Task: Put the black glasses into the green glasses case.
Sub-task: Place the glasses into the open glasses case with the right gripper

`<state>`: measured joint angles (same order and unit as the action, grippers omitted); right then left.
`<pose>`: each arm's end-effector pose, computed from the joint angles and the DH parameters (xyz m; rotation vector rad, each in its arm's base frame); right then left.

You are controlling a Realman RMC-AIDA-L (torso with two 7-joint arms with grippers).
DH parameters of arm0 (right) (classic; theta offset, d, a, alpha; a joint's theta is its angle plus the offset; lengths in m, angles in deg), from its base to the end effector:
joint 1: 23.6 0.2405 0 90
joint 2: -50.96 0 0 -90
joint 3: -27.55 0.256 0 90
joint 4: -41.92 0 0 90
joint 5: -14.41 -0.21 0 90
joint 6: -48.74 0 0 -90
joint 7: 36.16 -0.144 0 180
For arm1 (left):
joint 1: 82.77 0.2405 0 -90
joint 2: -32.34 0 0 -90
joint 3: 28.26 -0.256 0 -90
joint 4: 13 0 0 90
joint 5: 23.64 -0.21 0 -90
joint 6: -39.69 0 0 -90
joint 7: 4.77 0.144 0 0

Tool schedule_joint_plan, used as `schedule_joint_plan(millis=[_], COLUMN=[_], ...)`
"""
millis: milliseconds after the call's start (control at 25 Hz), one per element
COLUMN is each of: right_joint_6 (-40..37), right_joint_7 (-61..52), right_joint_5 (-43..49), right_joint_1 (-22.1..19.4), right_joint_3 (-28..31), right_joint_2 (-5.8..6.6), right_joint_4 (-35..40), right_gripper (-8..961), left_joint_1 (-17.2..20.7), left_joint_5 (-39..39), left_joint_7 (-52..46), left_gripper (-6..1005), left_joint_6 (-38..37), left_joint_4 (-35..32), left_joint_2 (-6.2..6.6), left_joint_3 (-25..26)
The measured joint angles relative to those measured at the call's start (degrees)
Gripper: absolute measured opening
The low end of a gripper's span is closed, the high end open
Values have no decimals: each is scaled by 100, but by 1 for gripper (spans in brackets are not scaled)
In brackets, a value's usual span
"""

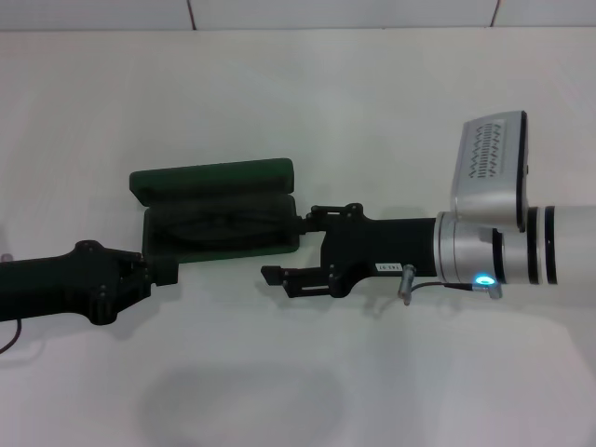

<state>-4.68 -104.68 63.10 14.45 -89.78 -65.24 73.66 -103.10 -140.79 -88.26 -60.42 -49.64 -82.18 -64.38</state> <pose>0.1721 0.3328 -0.1260 -2.8943 0.3787 0.6432 -0.3198 0.2638 0.0319 -2.7140 -0.9369 -0.7263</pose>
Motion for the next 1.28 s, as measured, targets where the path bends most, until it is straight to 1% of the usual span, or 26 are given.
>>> schedule_joint_plan(millis=[640, 960, 1160, 1280], right_joint_6=[99, -267, 1, 193], right_joint_7=[-3, 37, -103, -220], right_joint_5=[-72, -53, -69, -75], right_joint_1=[116, 180, 392, 441], right_joint_3=[44, -5, -210, -282], right_joint_2=[0, 0, 0, 0], right_joint_4=[-57, -24, -179, -208], right_gripper=[739, 739, 738, 738], left_joint_1=[-29, -8, -7, -14], left_joint_5=[0, 0, 0, 0], left_joint_7=[0, 0, 7, 8], left_gripper=[10, 10, 10, 10], left_joint_6=[0, 0, -1, -1], left_joint_4=[-2, -2, -2, -2], left_joint_2=[0, 0, 1, 1], left_joint_3=[4, 2, 3, 5])
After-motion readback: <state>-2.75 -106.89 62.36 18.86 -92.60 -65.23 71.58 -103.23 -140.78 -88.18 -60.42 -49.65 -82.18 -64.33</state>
